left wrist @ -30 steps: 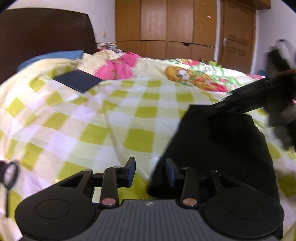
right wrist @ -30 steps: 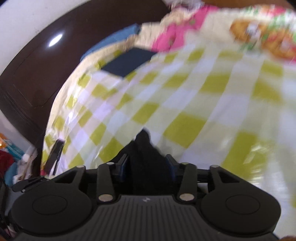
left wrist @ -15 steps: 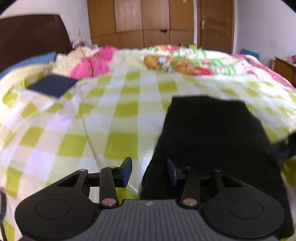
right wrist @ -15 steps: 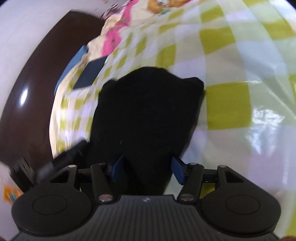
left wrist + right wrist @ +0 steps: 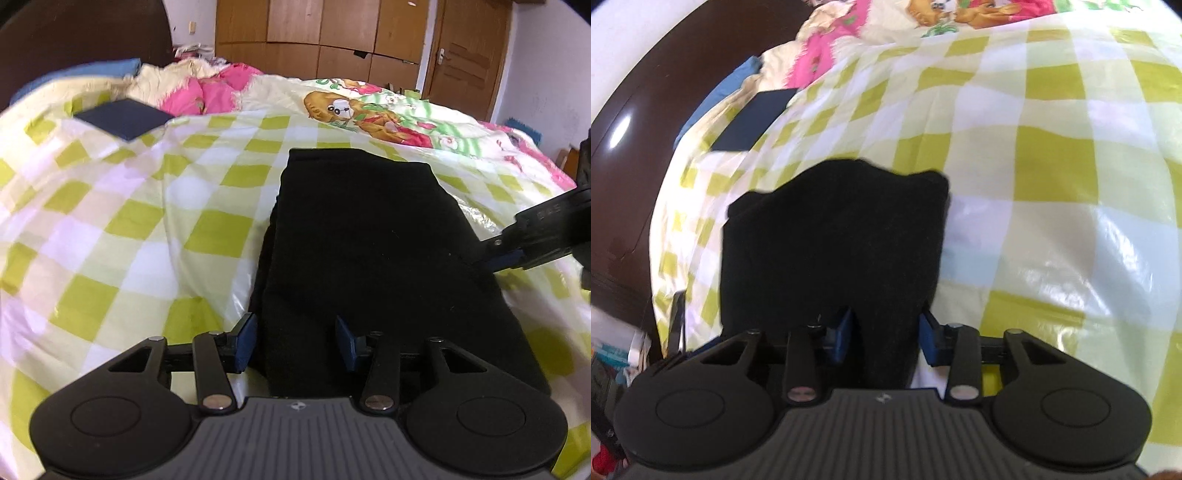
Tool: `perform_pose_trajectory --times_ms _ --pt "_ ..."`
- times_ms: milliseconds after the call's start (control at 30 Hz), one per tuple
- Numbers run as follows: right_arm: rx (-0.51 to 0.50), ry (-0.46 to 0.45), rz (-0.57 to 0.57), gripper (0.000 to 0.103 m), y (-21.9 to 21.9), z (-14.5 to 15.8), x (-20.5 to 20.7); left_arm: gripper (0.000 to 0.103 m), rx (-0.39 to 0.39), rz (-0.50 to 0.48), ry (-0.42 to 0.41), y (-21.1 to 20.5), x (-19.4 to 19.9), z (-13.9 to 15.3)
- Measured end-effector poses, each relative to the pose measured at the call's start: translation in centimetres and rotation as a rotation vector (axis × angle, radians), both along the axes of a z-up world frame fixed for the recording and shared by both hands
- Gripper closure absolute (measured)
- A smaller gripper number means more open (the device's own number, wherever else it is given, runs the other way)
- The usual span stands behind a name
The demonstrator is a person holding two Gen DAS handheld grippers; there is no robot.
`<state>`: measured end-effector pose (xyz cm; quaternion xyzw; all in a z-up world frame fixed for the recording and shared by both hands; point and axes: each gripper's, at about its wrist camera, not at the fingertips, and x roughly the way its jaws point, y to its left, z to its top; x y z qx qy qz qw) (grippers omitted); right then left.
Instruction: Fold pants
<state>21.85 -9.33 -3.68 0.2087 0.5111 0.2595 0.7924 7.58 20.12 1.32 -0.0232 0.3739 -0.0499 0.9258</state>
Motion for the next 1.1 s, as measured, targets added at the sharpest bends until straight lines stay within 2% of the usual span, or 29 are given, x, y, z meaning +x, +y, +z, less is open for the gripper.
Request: perform_pose_trajectory --times_ms 100,233,333,433,500,633,700,733,767,800,833,867,933,1033,1100 --pt "0.117 0.015 -0.025 0.047 -0.7 -0.4 -1.0 0.045 -0.025 0.01 -0.01 1.3 0.0 1.1" --pt "0.192 0.012 -0.054 0.031 -0.3 -1.3 -2.0 0.044 -0.006 0.043 -0.029 2.8 0.8 1.7" --pt "0.212 0.018 -0.06 0.028 -0.2 -1.5 -1.7 0.042 -0.015 0.004 -0.007 3.1 2.0 1.7" --pt "0.216 0.049 -0.045 0.028 -0.4 -1.9 -1.5 0.04 -0.073 -0.053 0.042 3.1 3.1 0.7" --pt "0.215 0.063 -0.028 0.028 -0.6 -2.0 -1.9 0.038 -0.075 -0.082 0.042 2.8 3.2 0.6" --pt "0.264 0.063 -0.051 0.028 0.8 -2.9 -1.7 0.032 -0.108 -0.076 0.085 2.5 4.4 -0.7" --pt "0.264 0.061 -0.056 0.029 2.1 -3.4 -1.3 0.033 -0.123 -0.058 0.099 2.4 4.6 -1.0" --pt "0.244 0.07 -0.06 0.036 2.5 -3.5 -1.2 0.042 -0.149 -0.052 0.104 2.4 4.4 -0.9" --pt "0.232 0.074 -0.059 0.046 2.5 -3.2 -1.2 0.043 -0.16 -0.053 0.107 2.2 4.0 -0.7" --pt "0.241 0.076 -0.055 0.052 1.9 -3.0 -1.3 0.043 -0.139 -0.052 0.099 1.8 3.5 -0.5" --pt "0.269 0.087 -0.057 0.064 1.1 -2.9 -1.6 0.043 -0.123 -0.058 0.096 1.3 3.0 -0.4" --pt "0.291 0.1 -0.058 0.067 0.2 -2.8 -2.1 0.043 -0.13 -0.065 0.1 1.0 2.6 -0.3" --pt "0.265 0.099 -0.057 0.068 -1.1 -2.4 -3.2 0.044 -0.195 -0.076 0.118 0.5 1.9 -0.4" --pt "0.238 0.115 -0.077 0.068 -3.3 -1.7 -4.6 0.044 -0.19 -0.112 0.116 -2.2 0.7 -0.1" --pt "0.166 0.087 -0.087 0.067 -5.1 -0.8 -5.5 0.044 -0.237 -0.139 0.133 -4.0 -0.2 0.0"
